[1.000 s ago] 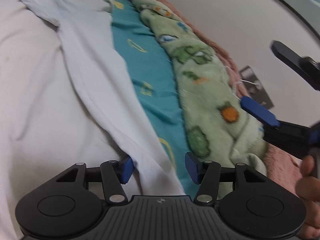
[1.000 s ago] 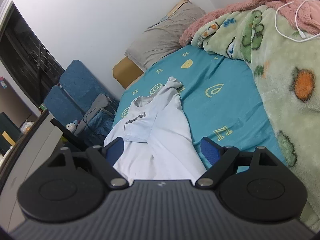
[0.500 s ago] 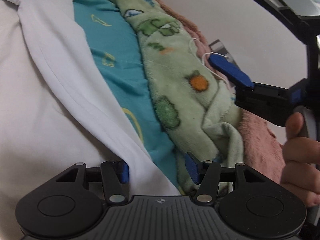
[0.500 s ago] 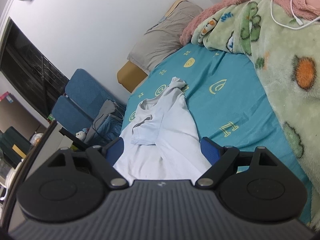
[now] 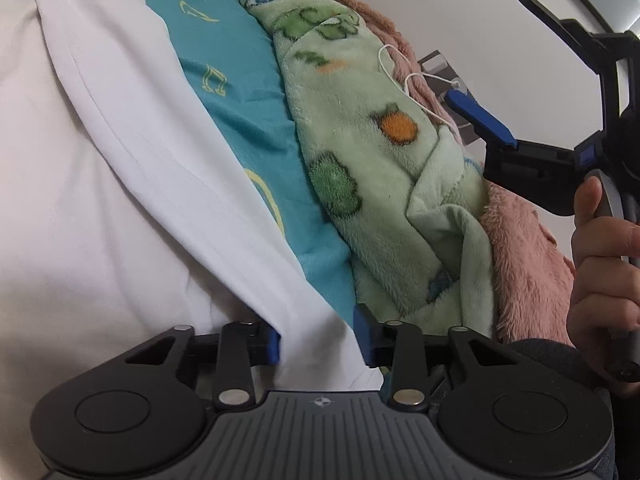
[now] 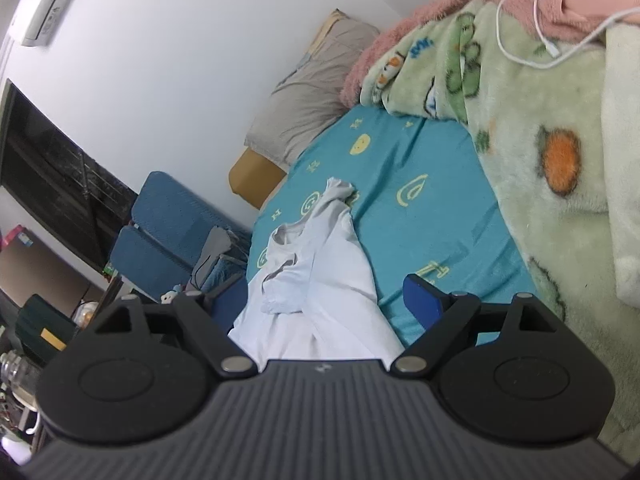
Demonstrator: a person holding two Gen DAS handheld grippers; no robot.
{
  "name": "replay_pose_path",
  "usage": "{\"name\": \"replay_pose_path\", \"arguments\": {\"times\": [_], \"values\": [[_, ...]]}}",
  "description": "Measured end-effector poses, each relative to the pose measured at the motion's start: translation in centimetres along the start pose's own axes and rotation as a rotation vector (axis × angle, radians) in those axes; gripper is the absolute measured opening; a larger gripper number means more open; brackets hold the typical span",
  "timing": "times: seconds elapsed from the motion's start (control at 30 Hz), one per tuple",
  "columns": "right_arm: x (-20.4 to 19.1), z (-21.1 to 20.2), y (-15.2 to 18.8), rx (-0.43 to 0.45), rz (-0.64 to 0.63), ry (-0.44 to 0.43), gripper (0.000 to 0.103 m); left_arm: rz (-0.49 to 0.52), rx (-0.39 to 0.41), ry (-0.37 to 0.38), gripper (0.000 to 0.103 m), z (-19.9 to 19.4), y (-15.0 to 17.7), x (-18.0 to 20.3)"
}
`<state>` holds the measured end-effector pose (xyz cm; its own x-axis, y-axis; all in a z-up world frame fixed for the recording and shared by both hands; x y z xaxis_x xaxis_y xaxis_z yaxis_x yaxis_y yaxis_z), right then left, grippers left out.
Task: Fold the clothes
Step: 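Grasp the opposite shirt side edge with the left gripper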
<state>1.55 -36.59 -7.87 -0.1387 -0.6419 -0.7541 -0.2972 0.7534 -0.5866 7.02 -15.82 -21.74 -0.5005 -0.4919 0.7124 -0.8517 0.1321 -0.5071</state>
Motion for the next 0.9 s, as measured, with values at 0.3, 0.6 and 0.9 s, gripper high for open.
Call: {"name": "replay_pose_path", "arguments": {"times": [0.3, 0.6, 0.9], "values": [[0.0, 1.5, 1.2, -0.065, -0.035, 0.019, 0.087, 0.005, -0.074, -0.031, 0.012, -0.1, 1.3, 0.4], [0.3, 2.2, 1.8, -0.087, -0.044, 0.057, 0.087, -0.043, -0.017, -0.106, 0.002, -4.2, -0.1, 1.2], [-0.1, 2.4, 2.0, -0.097, -0.058, 0.064, 0.087, -0.159, 0.009, -0.216, 0.002, -12.5, -1.8, 1.0]]}}
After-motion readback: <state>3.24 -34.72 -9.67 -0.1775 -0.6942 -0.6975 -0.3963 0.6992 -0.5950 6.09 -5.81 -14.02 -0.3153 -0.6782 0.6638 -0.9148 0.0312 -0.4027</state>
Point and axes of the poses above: each gripper's, at about its wrist camera, not at the fingertips, and z roughly the way its jaws point, x to its right, y to its underside, the point moved 2 cm from there along z, roughly the way its jaws point, and after that the axes turned 8 degrees about x, right-handed, at the moved point
